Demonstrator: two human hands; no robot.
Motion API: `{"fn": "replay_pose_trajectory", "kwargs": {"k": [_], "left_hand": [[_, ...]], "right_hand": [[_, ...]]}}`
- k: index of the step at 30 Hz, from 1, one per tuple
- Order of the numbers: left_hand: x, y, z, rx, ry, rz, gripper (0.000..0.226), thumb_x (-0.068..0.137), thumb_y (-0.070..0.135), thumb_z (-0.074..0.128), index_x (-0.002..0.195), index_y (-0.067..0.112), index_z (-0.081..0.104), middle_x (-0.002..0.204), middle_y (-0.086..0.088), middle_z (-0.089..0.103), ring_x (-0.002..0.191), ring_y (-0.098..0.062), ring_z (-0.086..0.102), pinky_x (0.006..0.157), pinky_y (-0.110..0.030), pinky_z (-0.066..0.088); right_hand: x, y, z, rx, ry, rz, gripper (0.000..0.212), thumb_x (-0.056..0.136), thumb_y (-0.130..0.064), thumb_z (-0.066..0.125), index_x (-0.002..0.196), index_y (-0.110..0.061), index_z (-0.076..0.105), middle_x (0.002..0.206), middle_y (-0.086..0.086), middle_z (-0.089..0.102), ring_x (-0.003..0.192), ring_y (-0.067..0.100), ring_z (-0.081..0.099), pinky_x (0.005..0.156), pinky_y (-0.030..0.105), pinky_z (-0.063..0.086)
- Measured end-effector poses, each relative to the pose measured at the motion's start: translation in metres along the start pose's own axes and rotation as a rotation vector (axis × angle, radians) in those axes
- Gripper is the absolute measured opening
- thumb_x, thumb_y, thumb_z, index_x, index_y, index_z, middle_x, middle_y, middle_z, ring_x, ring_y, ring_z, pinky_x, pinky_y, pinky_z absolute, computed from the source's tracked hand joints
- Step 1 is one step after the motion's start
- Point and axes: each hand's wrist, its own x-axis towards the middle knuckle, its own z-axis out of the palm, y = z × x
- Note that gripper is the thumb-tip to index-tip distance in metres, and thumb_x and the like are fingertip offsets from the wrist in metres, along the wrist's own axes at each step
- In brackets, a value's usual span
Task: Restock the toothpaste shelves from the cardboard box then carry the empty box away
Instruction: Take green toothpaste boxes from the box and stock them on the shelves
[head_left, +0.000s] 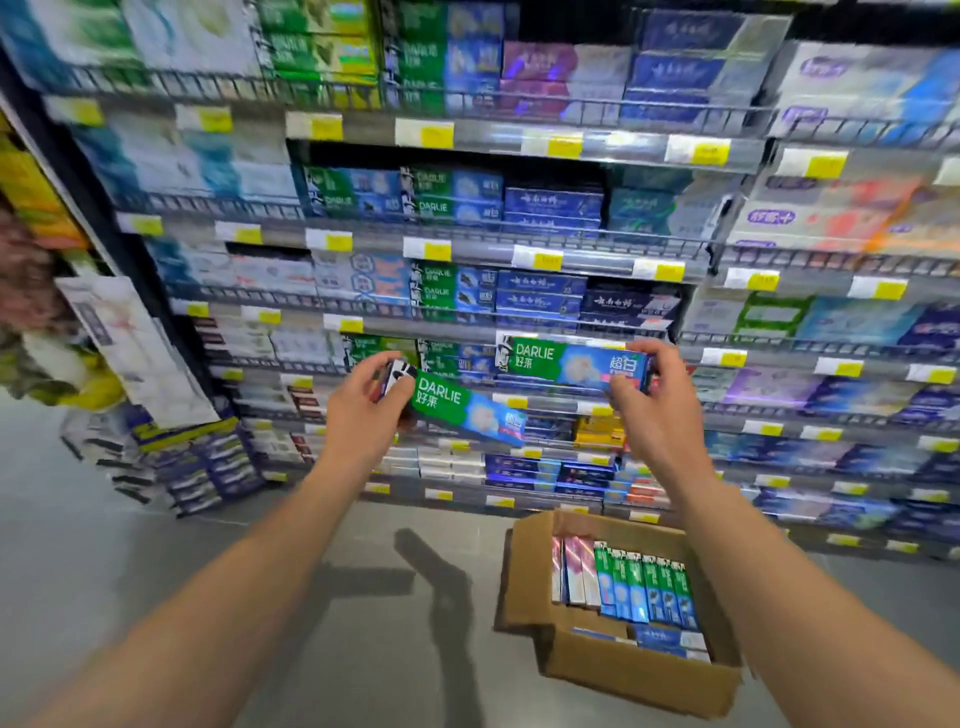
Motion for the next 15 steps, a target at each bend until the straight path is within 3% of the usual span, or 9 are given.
{"fn": "replay_pose_trajectory", "kwargs": {"k": [4, 9, 15], "left_hand": [[0.052, 0.024, -0.059, -0.011, -0.016, 0.055, 0.02, 0.09, 0.033, 0.063, 0.11, 0.038, 0.063, 0.104, 0.001, 0.068, 0.092, -0.027, 0.069, 0.079, -0.052, 0.058], [0.111, 0.056, -0.126, -0.105, -0.004, 0.084, 0.026, 0.096, 0.018, 0.06, 0.121, 0.023, 0.058, 0.115, -0.007, 0.066, 0.095, -0.023, 0.069, 0.077, -0.044, 0.06], [0.173, 0.106, -0.175, -0.197, 0.022, 0.172, 0.02, 0.096, 0.016, 0.059, 0.113, 0.027, 0.057, 0.11, -0.004, 0.066, 0.088, -0.018, 0.069, 0.067, -0.036, 0.062]], "right_hand": [[0.017, -0.049, 0.06, 0.052, 0.033, -0.057, 0.028, 0.093, -0.014, 0.059, 0.115, -0.028, 0.051, 0.094, -0.005, 0.053, 0.09, 0.045, 0.059, 0.071, 0.06, 0.051], [0.04, -0.107, 0.125, 0.122, 0.069, -0.083, 0.027, 0.095, -0.015, 0.057, 0.107, -0.038, 0.052, 0.102, 0.013, 0.054, 0.096, 0.05, 0.054, 0.073, 0.063, 0.049], [0.088, -0.166, 0.166, 0.124, 0.108, -0.134, 0.026, 0.095, -0.013, 0.057, 0.112, -0.031, 0.052, 0.086, -0.007, 0.05, 0.096, 0.052, 0.056, 0.072, 0.065, 0.049]]}}
